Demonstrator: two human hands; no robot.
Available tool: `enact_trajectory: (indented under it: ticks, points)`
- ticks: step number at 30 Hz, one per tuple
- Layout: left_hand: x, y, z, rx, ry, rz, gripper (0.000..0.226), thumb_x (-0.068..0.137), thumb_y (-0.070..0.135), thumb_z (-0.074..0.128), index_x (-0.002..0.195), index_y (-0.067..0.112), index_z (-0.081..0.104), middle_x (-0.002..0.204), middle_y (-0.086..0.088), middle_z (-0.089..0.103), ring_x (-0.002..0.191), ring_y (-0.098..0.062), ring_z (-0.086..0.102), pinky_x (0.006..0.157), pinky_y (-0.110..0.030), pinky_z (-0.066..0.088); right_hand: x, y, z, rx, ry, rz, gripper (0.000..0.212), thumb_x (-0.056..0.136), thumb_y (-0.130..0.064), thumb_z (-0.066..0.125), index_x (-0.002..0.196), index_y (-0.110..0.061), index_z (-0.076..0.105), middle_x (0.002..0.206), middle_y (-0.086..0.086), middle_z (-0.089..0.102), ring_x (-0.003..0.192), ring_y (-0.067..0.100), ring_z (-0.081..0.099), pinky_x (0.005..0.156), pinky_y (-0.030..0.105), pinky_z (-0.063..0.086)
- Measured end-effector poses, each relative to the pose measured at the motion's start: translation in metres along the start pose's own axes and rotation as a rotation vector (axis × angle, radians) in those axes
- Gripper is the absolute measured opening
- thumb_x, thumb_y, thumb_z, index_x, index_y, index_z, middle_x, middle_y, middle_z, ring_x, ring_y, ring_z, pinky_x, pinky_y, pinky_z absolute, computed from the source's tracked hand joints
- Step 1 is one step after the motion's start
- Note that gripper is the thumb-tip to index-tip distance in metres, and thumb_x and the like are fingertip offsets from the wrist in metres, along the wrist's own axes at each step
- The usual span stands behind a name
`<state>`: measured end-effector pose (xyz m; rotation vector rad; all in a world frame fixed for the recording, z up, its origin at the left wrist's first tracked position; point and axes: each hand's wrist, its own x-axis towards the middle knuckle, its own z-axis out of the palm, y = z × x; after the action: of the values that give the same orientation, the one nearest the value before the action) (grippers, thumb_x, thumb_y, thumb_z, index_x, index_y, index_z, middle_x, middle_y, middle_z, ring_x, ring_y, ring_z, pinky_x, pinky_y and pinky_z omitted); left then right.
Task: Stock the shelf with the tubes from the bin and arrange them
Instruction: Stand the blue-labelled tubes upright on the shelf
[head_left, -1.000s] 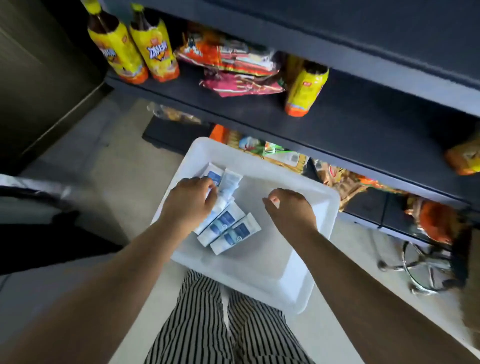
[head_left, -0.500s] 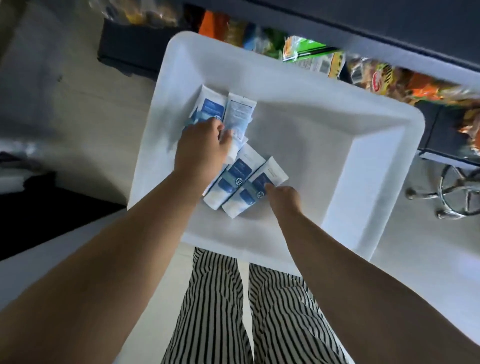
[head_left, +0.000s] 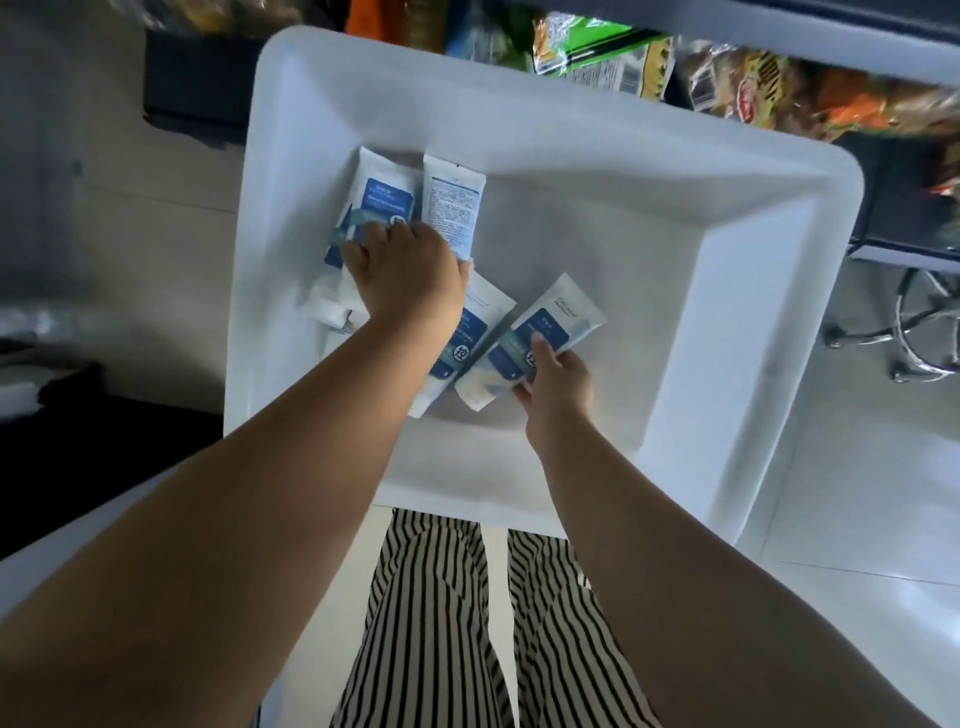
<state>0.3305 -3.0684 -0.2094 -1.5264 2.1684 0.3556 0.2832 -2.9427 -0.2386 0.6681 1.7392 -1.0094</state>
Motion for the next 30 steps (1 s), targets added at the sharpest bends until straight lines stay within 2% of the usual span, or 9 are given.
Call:
enact_trajectory:
  ticks: [4,7,9,13,15,19,22,26,30]
  points:
    - [-0.007,0.004,0.006,-0.072,-0.009,0.001,0.034,0.090,0.032,0.052,0.113,0.007,0.052,0.121,-0.015,0.055,0.118,-0.033,0.041,0.094,-0.040,0.027,0.000,-0.016,-0.016,0.041,-0.020,-0.037,0.011,0.093,-0.021,0.053,0.083,-0.020,0.057,0.082,-0.002,0.061,0.079,0.014,0.059,0.079,0.031,0.051]
    - [-0.010,0.006,0.007,-0.120,-0.024,0.000,0.037,0.085,0.030,0.057,0.113,0.007,0.053,0.121,-0.016,0.055,0.117,-0.034,0.045,0.094,-0.039,0.030,0.003,-0.025,-0.030,0.054,-0.040,-0.060,0.007,0.094,-0.019,0.051,0.095,-0.017,0.058,0.086,-0.001,0.062,0.076,0.013,0.060,0.074,0.029,0.051]
    - [-0.014,0.007,0.006,-0.201,-0.096,0.023,0.038,0.083,0.033,0.060,0.111,0.008,0.057,0.116,-0.017,0.059,0.113,-0.035,0.051,0.091,-0.037,0.037,0.002,-0.030,-0.037,0.077,-0.064,-0.069,0.010,0.094,-0.018,0.051,0.100,-0.016,0.058,0.088,0.000,0.063,0.077,0.014,0.061,0.080,0.035,0.051]
    - [-0.036,0.009,0.002,-0.869,-0.363,-0.029,0.048,0.064,0.038,0.062,0.102,0.009,0.066,0.101,-0.014,0.068,0.095,-0.031,0.064,0.084,-0.039,0.051,-0.008,-0.041,-0.050,0.154,-0.155,-0.085,0.011,0.095,-0.016,0.049,0.096,-0.015,0.060,0.087,0.001,0.064,0.080,0.017,0.062,0.088,0.043,0.050]
    - [-0.049,0.012,-0.004,-1.097,-0.427,-0.066,0.036,0.073,0.030,0.066,0.103,0.010,0.064,0.096,-0.011,0.068,0.089,-0.028,0.065,0.083,-0.042,0.052,-0.018,-0.051,-0.057,0.186,-0.223,-0.112,0.014,0.096,-0.016,0.048,0.091,-0.017,0.061,0.086,0.002,0.064,0.080,0.018,0.062,0.083,0.042,0.052]
    - [-0.070,0.019,-0.034,-1.346,-0.475,-0.068,0.007,0.086,0.012,0.057,0.087,0.016,0.063,0.080,-0.004,0.066,0.066,-0.013,0.065,0.064,-0.027,0.050,-0.049,-0.080,-0.070,0.159,-0.329,-0.205,0.013,0.095,-0.016,0.050,0.091,-0.016,0.063,0.083,0.003,0.064,0.077,0.018,0.061,0.071,0.035,0.053]
    - [-0.086,0.029,-0.072,-1.445,-0.378,-0.079,0.011,0.073,0.023,0.057,0.077,0.014,0.061,0.076,-0.011,0.062,0.067,-0.024,0.063,0.068,-0.032,0.048,-0.086,-0.111,-0.079,0.142,-0.380,-0.299,0.012,0.093,-0.016,0.053,0.086,-0.013,0.063,0.078,0.004,0.062,0.069,0.018,0.060,0.061,0.030,0.050]
    - [-0.110,0.041,-0.130,-1.415,-0.136,-0.026,0.031,0.091,0.042,0.050,0.072,0.019,0.059,0.054,0.003,0.064,0.054,-0.013,0.063,0.060,-0.028,0.049,-0.139,-0.148,-0.089,0.150,-0.452,-0.426,0.015,0.091,-0.016,0.056,0.077,-0.013,0.062,0.068,0.000,0.065,0.060,0.013,0.061,0.058,0.027,0.051]
    - [-0.140,0.047,-0.184,-1.459,-0.005,0.046,0.028,0.088,0.046,0.053,0.079,0.021,0.062,0.073,-0.005,0.068,0.068,-0.021,0.067,0.071,-0.040,0.054,-0.193,-0.184,-0.101,0.108,-0.552,-0.556,0.013,0.091,-0.016,0.056,0.080,-0.015,0.063,0.075,-0.002,0.065,0.064,0.009,0.062,0.067,0.032,0.050]
